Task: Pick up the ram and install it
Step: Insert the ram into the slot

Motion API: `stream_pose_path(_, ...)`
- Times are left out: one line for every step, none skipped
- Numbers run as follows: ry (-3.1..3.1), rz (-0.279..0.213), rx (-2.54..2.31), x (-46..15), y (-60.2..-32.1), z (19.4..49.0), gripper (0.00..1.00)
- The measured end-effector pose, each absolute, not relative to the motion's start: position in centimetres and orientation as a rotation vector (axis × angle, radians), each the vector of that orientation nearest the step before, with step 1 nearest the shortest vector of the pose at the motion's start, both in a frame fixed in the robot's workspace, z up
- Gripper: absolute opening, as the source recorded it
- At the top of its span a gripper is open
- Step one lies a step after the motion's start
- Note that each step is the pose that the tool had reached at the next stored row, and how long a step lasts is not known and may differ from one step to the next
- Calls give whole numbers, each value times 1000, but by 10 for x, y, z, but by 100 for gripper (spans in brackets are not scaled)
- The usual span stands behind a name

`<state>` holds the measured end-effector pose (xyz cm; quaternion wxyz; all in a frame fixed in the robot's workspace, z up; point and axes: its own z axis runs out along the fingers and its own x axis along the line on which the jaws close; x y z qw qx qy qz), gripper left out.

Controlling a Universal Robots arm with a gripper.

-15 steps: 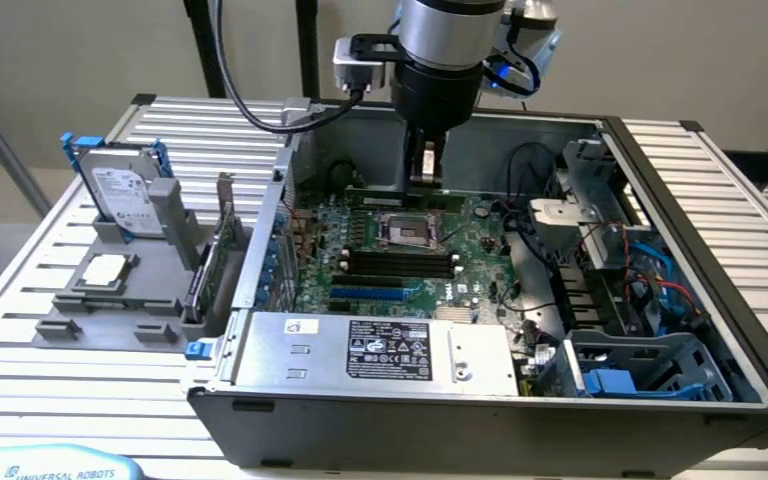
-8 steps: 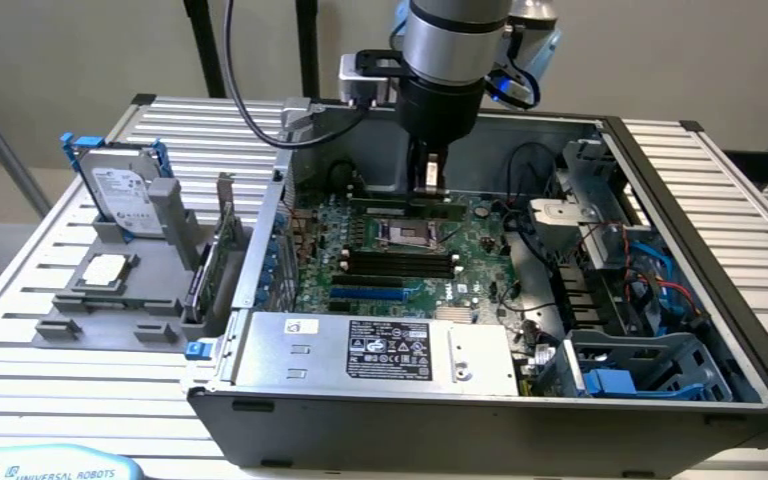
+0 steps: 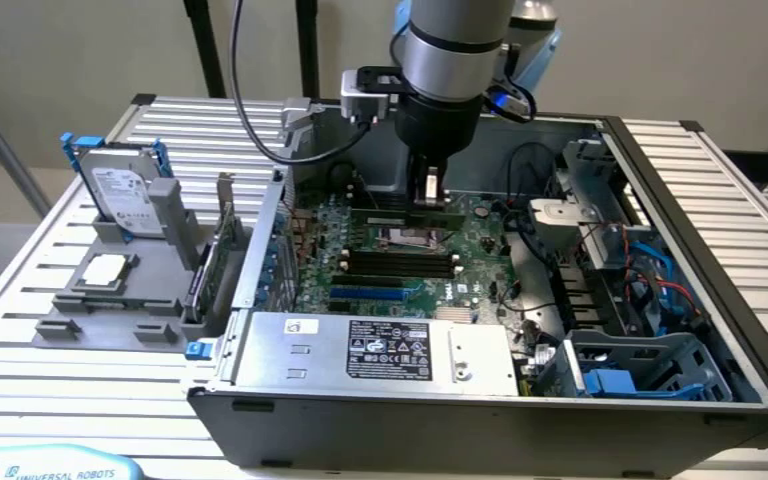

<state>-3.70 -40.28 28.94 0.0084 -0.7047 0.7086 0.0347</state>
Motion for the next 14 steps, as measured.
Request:
stream_pose_path(2214, 108, -2203, -37, -403, 288, 13)
stream_pose_path(2214, 108, -2203, -37, -403, 286, 13)
stream_pose_path(2214, 108, -2203, -37, -403, 284, 13)
stream_pose_path(2214, 108, -2203, -37, -403, 282, 13)
stream_pose_path(2215, 108, -2203, -37, -403, 280, 13)
stream_pose_path(2215, 108, -2203, -37, -403, 279, 13)
stream_pose_path(2215, 108, -2203, -37, -403, 277, 13)
stream_pose_path(2215, 108, -2203, -37, -404, 275, 13)
stream_pose_path(2215, 108, -2203, -37, -404, 273, 13)
stream_pose_path(2215, 108, -2203, -37, -405, 271, 13)
stream_pose_path(2215, 108, -2203, -37, -405, 269, 13)
stream_pose_path(2215, 108, -2203, -37, -405, 268, 13)
stream_pose_path(2215, 108, -2203, -37, -406, 266, 13)
stream_pose_path(2215, 108, -2203, -37, -406, 264, 13)
